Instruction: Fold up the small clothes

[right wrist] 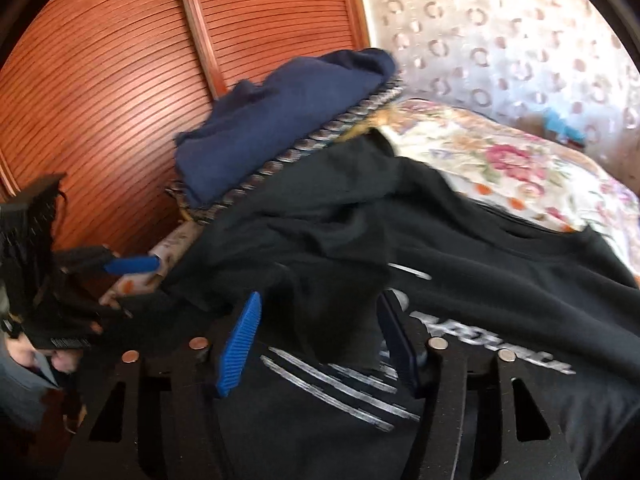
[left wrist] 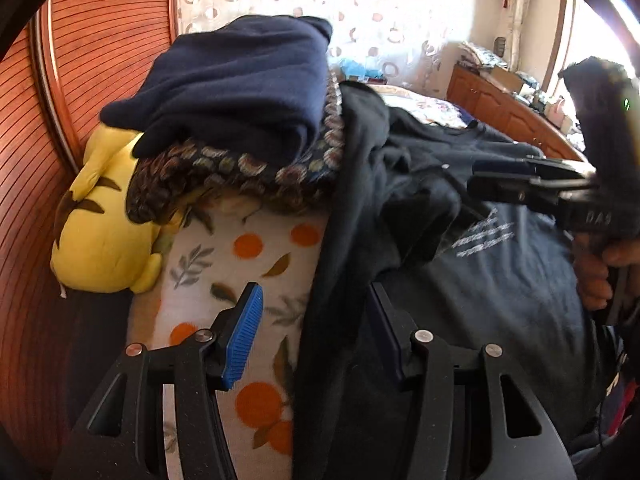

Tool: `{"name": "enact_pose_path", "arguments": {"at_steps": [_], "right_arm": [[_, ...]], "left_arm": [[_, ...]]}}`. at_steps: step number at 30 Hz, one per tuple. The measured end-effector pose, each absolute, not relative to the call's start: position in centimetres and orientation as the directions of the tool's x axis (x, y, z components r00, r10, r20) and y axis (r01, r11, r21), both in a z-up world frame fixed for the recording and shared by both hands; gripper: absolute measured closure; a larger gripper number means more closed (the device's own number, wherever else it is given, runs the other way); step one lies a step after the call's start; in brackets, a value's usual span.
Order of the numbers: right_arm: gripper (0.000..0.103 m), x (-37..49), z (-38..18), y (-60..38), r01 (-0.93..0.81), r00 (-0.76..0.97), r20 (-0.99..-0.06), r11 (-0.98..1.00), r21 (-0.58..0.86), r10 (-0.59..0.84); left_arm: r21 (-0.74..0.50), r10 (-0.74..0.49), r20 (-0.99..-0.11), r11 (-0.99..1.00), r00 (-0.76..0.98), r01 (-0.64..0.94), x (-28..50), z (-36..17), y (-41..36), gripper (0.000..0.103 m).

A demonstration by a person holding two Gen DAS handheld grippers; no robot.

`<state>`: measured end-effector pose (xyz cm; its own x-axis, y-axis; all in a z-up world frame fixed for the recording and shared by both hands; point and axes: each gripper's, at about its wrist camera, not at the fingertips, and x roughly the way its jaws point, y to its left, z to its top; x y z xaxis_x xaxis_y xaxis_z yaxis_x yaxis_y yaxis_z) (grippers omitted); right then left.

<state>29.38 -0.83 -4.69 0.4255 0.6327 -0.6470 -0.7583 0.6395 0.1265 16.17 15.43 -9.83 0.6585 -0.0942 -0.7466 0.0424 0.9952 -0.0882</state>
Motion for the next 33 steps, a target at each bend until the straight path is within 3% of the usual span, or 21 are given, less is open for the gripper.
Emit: {"name": "enact_pose_path", "arguments": {"at_steps": [7, 9, 12, 14, 23, 25, 30, 33], "right_arm": [[0.062, 30.0, -6.1, 1.1, -0.784, 0.345, -0.662, 0.592, 0.187, 0.665], [0.082, 30.1, -6.4, 1.3, -0.782, 0.335, -0.67, 0.592, 0.195, 0.663], [0.092, 29.3, -5.8, 0.8, -0.79, 0.312, -0.668, 0.575, 0.213, 0.676], [0.093, 28.0, -5.1, 0.0, -0.805, 0.303, -0.66, 0.555, 0.209, 0.688], [0.092, 25.4, -6.4, -2.2, -0.804, 0.294, -0.731, 0.573, 0.159, 0.616], [0.087, 25.9, -6.5, -2.8, -0.795, 0.315, -0.735, 0.59, 0.142, 0.601], [0.056, 26.5, -6.1, -4.5, -0.767, 0.383, -0.721, 0.634, 0.1, 0.577], [0.056, 27.6, -5.6, -5.4, -0.747, 0.436, -0.696, 0.661, 0.074, 0.571]], "left_arm": [[-0.105, -0.082, -0.742, 0.994, 0.665, 0.006, 15.2, -10.0, 17.2, 0.049], [-0.1, -0.075, -0.744, 0.995, 0.664, 0.0, 15.3, -10.2, 17.4, 0.049], [-0.086, -0.052, -0.748, 0.996, 0.661, -0.019, 15.6, -10.5, 17.8, 0.049], [-0.086, -0.046, -0.746, 0.996, 0.664, -0.029, 15.6, -10.5, 18.1, 0.049], [-0.113, -0.071, -0.705, 0.993, 0.706, -0.013, 14.7, -8.6, 17.8, 0.049], [-0.114, -0.082, -0.699, 0.993, 0.71, 0.003, 14.6, -8.3, 17.3, 0.049], [-0.125, -0.122, -0.7, 0.991, 0.704, 0.047, 14.7, -8.5, 15.7, 0.049], [-0.128, -0.136, -0.713, 0.99, 0.688, 0.063, 15.0, -9.2, 14.9, 0.049]]}}
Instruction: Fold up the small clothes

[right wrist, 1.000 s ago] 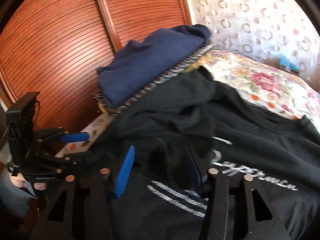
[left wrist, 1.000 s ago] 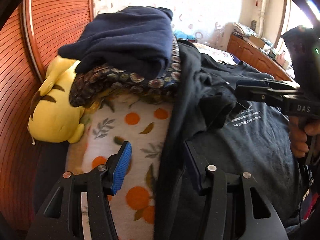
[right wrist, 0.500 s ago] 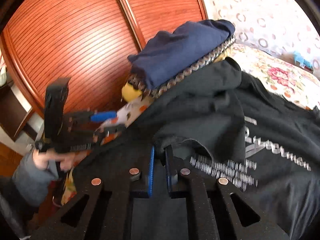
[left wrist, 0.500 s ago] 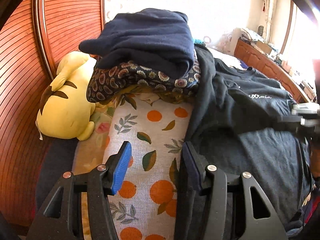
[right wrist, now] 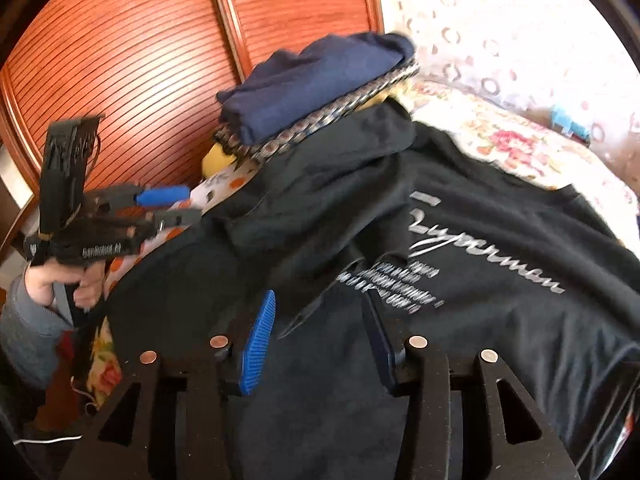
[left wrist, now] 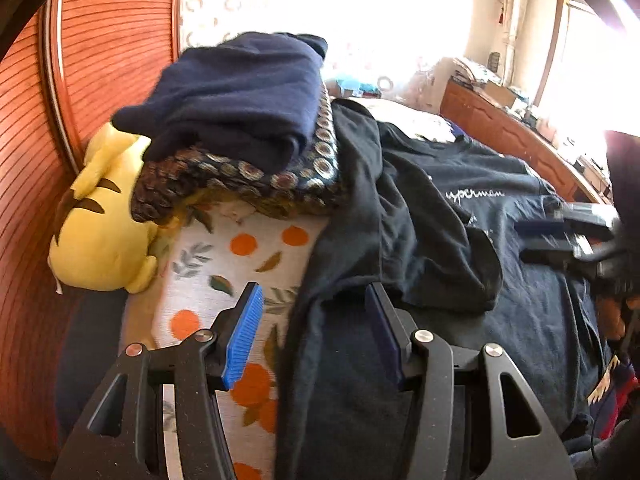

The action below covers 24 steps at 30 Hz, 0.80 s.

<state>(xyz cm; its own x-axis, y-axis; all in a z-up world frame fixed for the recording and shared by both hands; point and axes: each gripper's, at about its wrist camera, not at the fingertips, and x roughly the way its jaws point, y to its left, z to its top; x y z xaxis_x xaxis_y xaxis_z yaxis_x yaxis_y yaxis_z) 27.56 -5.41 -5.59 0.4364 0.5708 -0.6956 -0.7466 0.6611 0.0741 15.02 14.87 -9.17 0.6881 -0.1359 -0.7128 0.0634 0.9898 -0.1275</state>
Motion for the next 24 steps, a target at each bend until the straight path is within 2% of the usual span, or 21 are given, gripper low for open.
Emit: {"name": "enact_pose_path", "arguments": {"at_steps": [5, 8, 11, 13, 14, 19, 24], "right_arm": [[0.056, 32.1, -6.7, -5.0, -0.663, 0.475, -0.709, 0.742, 0.102, 0.522], [0.07, 34.5, -7.8, -3.7, -0.647, 0.457, -0.729, 0.753, 0.12, 0.509], [0.074, 35.2, -8.9, -2.3, -0.674, 0.397, -0.755, 0.724, 0.146, 0.522], [0.086, 35.3, -9.4, -1.6, -0.692, 0.392, -0.759, 0.71, 0.129, 0.52], [0.097, 35.4, -9.4, -1.6, -0.701, 0.382, -0.76, 0.701, 0.132, 0.526], [0.098, 34.2, -7.0, -3.9, -0.693, 0.453, -0.717, 0.715, 0.091, 0.53], [0.098, 34.4, -7.7, -4.1, -0.678, 0.469, -0.744, 0.734, 0.041, 0.476]], "left_arm": [[-0.119, -0.124, -0.733, 0.991, 0.669, 0.054, 15.5, -10.2, 14.5, 0.049], [-0.113, -0.113, -0.738, 0.993, 0.666, 0.044, 15.6, -10.6, 14.7, 0.049], [-0.109, -0.106, -0.745, 0.993, 0.659, 0.037, 15.5, -11.0, 14.8, 0.049], [-0.107, -0.104, -0.743, 0.994, 0.661, 0.036, 15.7, -11.0, 14.8, 0.049], [-0.106, -0.104, -0.744, 0.994, 0.66, 0.037, 15.7, -11.0, 14.8, 0.049], [-0.099, -0.096, -0.742, 0.995, 0.664, 0.033, 16.0, -11.1, 14.8, 0.049], [-0.073, -0.074, -0.745, 0.997, 0.663, 0.029, 16.1, -11.2, 14.6, 0.049]]}}
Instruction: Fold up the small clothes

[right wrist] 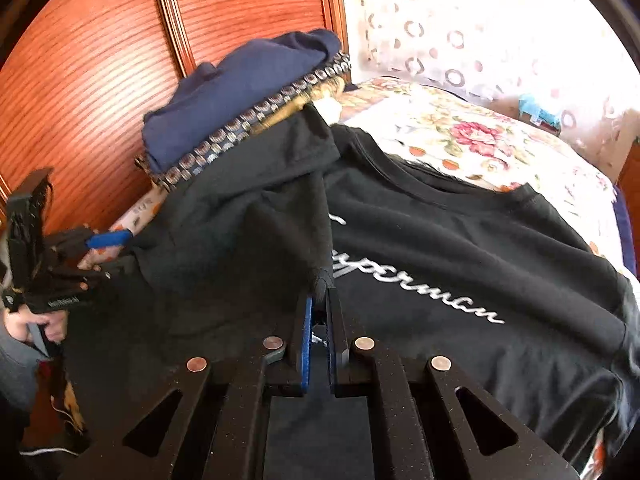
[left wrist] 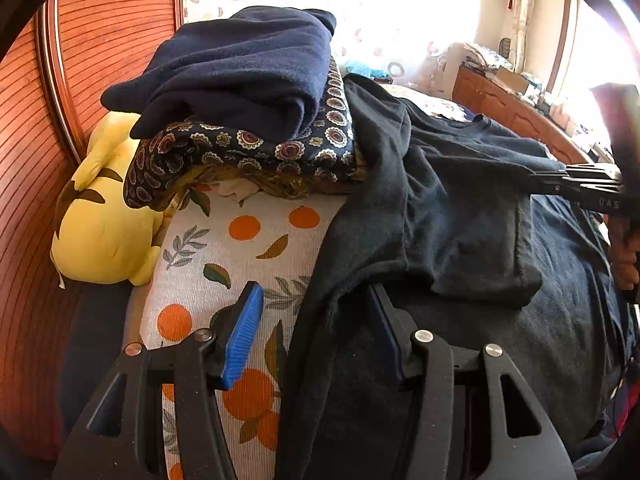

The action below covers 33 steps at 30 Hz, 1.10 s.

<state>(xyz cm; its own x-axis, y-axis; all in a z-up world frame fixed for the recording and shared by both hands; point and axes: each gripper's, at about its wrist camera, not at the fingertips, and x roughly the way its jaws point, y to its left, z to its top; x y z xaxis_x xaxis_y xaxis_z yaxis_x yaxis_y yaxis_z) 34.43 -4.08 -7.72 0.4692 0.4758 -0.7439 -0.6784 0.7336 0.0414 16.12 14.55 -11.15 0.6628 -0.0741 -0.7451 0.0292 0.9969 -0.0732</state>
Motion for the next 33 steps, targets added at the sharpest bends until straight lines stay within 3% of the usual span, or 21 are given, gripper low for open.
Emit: {"name": "enact_pose_path", "arguments": {"at_steps": [4, 8, 9, 14, 21, 27, 33], "right_arm": [[0.093, 33.4, -7.3, -4.2, -0.68, 0.49, -0.742, 0.733, 0.003, 0.457], [0.055, 33.1, -7.8, -6.0, -0.642, 0.522, -0.739, 0.767, -0.012, 0.426], [0.05, 33.1, -7.9, -6.5, -0.631, 0.534, -0.738, 0.776, -0.023, 0.412], [0.043, 33.5, -9.1, -8.2, -0.576, 0.554, -0.763, 0.815, -0.064, 0.332], [0.022, 33.2, -9.4, -8.5, -0.549, 0.589, -0.734, 0.834, -0.057, 0.338], [0.015, 33.7, -9.7, -8.9, -0.534, 0.593, -0.738, 0.843, -0.061, 0.322], [0.013, 33.6, -9.6, -9.4, -0.541, 0.589, -0.739, 0.839, -0.059, 0.328]], "left_arm": [[-0.033, -0.042, -0.748, 0.999, 0.663, 0.027, 16.0, -11.2, 14.0, 0.047], [-0.031, -0.046, -0.749, 0.999, 0.661, 0.034, 16.0, -11.3, 13.7, 0.042], [-0.027, -0.041, -0.748, 0.999, 0.662, 0.031, 16.0, -11.3, 13.7, 0.041], [-0.03, -0.039, -0.744, 0.999, 0.667, 0.024, 15.8, -11.3, 13.5, 0.041], [-0.024, -0.034, -0.744, 0.999, 0.668, 0.024, 15.5, -11.4, 13.4, 0.041], [-0.056, -0.051, -0.754, 0.998, 0.655, 0.014, 15.8, -10.8, 13.6, 0.041], [-0.037, -0.043, -0.711, 0.999, 0.702, 0.024, 15.7, -7.4, 11.7, 0.041]]}}
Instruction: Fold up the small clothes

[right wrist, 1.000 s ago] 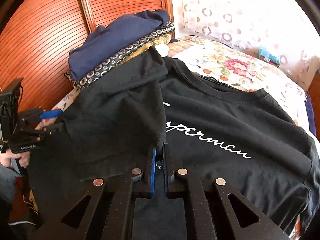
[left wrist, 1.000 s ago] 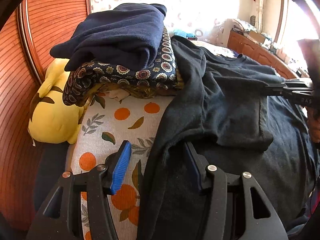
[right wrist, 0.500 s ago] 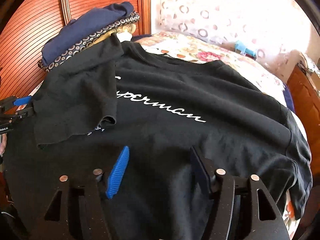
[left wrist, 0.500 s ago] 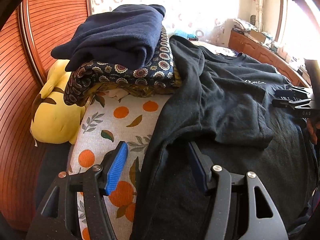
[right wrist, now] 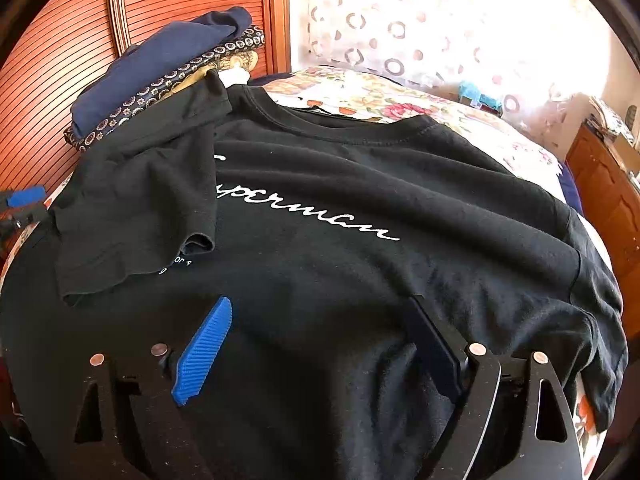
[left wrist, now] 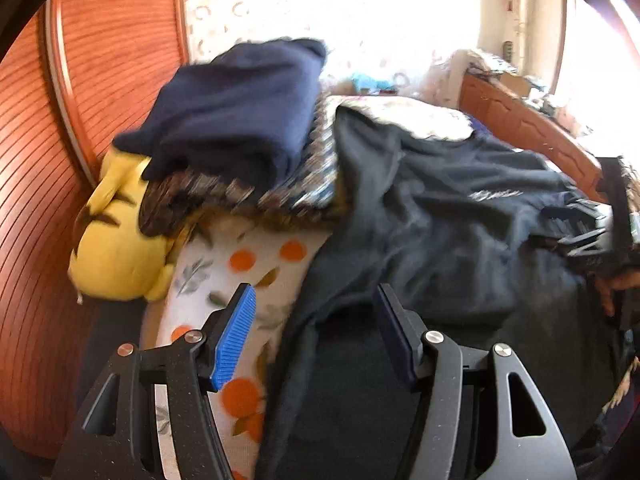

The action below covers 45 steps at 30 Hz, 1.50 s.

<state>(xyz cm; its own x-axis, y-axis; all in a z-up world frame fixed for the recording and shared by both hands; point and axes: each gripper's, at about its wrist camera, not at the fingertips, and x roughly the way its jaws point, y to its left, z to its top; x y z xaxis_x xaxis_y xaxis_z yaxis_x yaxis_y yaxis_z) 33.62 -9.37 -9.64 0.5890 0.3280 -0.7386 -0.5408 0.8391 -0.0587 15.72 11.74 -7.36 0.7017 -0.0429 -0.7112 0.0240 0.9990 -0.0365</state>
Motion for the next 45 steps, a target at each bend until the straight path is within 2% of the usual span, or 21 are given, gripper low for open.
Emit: {"name": "enact_pose_path", "arguments": {"at_steps": [3, 7, 13, 21, 34, 37, 40, 41, 42, 45], "right_arm": [[0.014, 33.3, -9.3, -10.2, -0.549, 0.583, -0.738, 0.835, -0.049, 0.34], [0.014, 32.0, -7.4, -14.3, -0.526, 0.629, -0.683, 0.85, -0.021, 0.372], [0.014, 31.2, -6.1, -23.9, -0.368, 0.736, -0.64, 0.924, -0.103, 0.222], [0.017, 31.7, -8.3, -33.7, -0.223, 0.721, -0.689, 0.967, -0.126, 0.077], [0.032, 33.9, -9.5, -35.8, -0.21, 0.692, -0.714, 0.976, -0.06, 0.105], [0.044, 34.0, -9.6, -35.9, -0.221, 0.687, -0.716, 0.975, -0.038, 0.128], [0.064, 33.9, -9.9, -35.8, -0.219, 0.687, -0.714, 0.975, -0.032, 0.131], [0.078, 34.1, -9.9, -36.0, -0.211, 0.693, -0.712, 0.976, -0.045, 0.116], [0.086, 34.0, -9.8, -36.0, -0.209, 0.694, -0.71, 0.977, -0.042, 0.117], [0.093, 33.9, -9.3, -36.1, -0.198, 0.709, -0.695, 0.98, -0.035, 0.119]], "left_arm": [[-0.026, -0.081, -0.69, 0.996, 0.719, 0.087, 16.4, -5.9, 9.2, 0.041], [-0.029, -0.138, -0.678, 0.986, 0.722, 0.162, 18.4, -5.4, 5.0, 0.041], [-0.028, -0.209, -0.711, 0.962, 0.671, 0.27, 22.1, -7.0, -2.3, 0.041], [-0.026, -0.283, -0.743, 0.917, 0.606, 0.397, 24.3, -8.7, -10.4, 0.041], [-0.009, -0.276, -0.777, 0.904, 0.566, 0.428, 24.8, -10.3, -13.4, 0.041], [-0.007, -0.274, -0.777, 0.904, 0.567, 0.428, 24.8, -10.3, -13.4, 0.04], [-0.007, -0.274, -0.777, 0.904, 0.567, 0.428, 24.9, -10.3, -13.5, 0.04], [-0.006, -0.273, -0.777, 0.904, 0.567, 0.428, 24.8, -10.3, -13.5, 0.04], [-0.004, -0.272, -0.777, 0.904, 0.567, 0.428, 24.8, -10.3, -13.5, 0.04], [-0.002, -0.271, -0.777, 0.904, 0.568, 0.427, 24.9, -10.4, -13.6, 0.04]]}}
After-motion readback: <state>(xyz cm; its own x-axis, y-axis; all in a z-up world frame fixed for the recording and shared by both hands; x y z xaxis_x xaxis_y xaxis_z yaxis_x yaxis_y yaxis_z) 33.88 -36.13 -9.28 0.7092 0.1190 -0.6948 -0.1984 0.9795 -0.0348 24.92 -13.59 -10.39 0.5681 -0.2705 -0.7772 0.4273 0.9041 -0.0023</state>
